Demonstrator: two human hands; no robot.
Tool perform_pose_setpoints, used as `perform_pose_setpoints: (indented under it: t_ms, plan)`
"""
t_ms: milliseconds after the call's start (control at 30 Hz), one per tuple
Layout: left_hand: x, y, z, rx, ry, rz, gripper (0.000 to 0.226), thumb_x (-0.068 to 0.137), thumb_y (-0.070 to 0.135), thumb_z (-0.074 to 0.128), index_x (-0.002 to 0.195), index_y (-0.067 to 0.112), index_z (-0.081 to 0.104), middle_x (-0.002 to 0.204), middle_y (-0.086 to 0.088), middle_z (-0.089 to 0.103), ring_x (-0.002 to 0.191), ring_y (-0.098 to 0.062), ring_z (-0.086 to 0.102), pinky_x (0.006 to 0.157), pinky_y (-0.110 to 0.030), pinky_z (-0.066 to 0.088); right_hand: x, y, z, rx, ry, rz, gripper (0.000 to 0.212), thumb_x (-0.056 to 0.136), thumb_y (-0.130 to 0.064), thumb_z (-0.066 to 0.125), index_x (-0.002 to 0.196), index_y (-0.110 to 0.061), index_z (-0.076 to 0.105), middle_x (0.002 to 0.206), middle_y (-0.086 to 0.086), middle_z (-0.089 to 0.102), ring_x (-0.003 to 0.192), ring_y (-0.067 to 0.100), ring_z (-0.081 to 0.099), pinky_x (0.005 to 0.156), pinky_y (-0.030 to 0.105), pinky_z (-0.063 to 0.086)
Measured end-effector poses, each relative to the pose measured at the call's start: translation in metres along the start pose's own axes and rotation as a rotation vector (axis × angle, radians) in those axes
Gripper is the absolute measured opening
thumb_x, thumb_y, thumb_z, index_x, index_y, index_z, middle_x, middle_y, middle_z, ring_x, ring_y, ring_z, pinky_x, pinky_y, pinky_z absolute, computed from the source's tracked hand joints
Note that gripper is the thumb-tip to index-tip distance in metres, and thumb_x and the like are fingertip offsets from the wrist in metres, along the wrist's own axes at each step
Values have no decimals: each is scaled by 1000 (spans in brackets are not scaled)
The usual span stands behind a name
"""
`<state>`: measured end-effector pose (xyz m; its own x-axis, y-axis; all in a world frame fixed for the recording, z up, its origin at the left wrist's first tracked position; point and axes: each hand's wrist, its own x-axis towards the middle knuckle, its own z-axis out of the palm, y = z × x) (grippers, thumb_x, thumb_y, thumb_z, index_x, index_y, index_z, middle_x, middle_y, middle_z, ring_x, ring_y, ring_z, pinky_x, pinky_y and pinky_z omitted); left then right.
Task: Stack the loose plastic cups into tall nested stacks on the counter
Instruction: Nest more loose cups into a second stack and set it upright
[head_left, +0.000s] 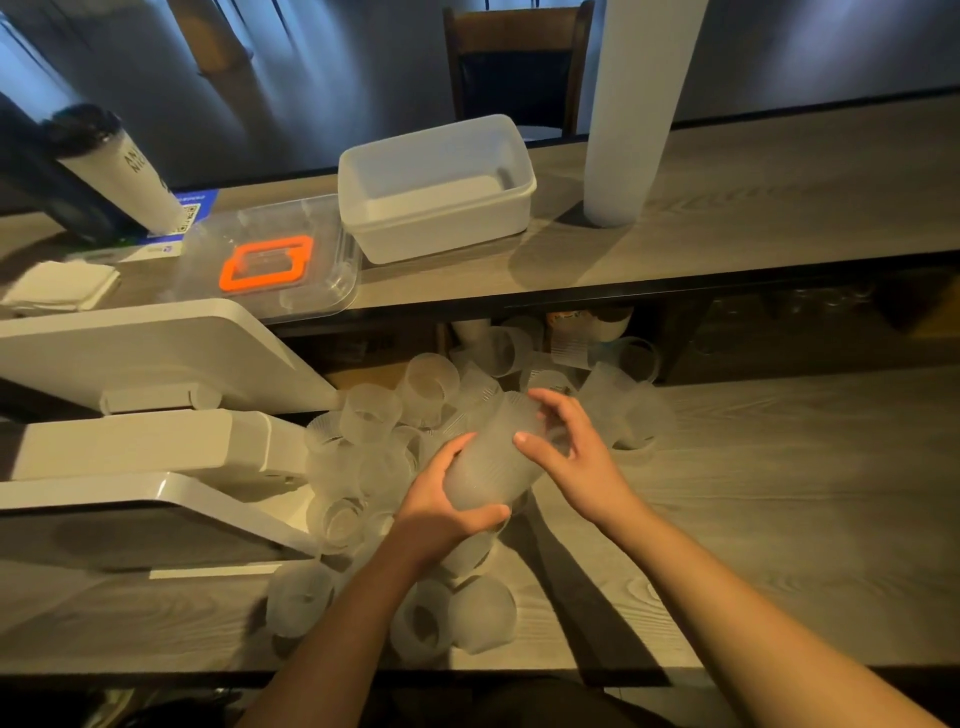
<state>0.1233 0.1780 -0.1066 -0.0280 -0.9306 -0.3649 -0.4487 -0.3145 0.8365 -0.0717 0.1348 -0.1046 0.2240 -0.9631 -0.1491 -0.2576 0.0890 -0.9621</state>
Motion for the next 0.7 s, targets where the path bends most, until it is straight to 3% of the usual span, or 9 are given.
perform_pose_setpoints:
  t_ms: [133,267,400,500,633,700]
  plan:
    - [0,-3,-1,-24,52,-12,88,56,48,83,133,45,39,127,12,49,108,-12,56,87,-34,59,0,3,18,84,-143,63,57,90,-60,54,139,-32,43,136,-10,42,120,-13,41,89,-1,35]
    - [-5,-9,-6,-163,124,-49,86,52,48,83,128,42,44,125,9,54,108,-12,58,82,-28,56,7,15,24,144,-46,150,68,93,-65,48,149,-28,40,143,-8,46,131,9,46,106,26,42]
    - [-11,-13,-15,-276,209,-72,92,49,53,81,133,36,46,124,6,56,108,-18,60,74,-27,58,22,33,23,-45,110,259,64,93,-51,62,148,-25,41,131,-2,53,118,16,55,98,34,50]
    - [-15,-16,-22,-305,237,-81,100,47,56,78,137,31,44,124,3,54,107,-21,59,63,-22,56,30,43,29,-149,121,360,74,84,-62,67,139,-16,48,126,3,59,113,20,58,94,35,52]
    - [-17,-24,-28,-288,245,-86,99,49,58,78,138,33,44,126,1,53,108,-23,59,63,-23,55,36,45,47,-148,139,434,64,69,-74,72,105,-22,59,93,-7,64,91,16,63,82,32,54]
    - [-18,-27,-30,-259,244,-86,97,50,59,78,137,35,43,126,2,53,109,-22,59,68,-28,58,39,45,57,-98,171,437,81,60,-79,73,113,-18,65,103,-4,71,99,19,68,88,39,57]
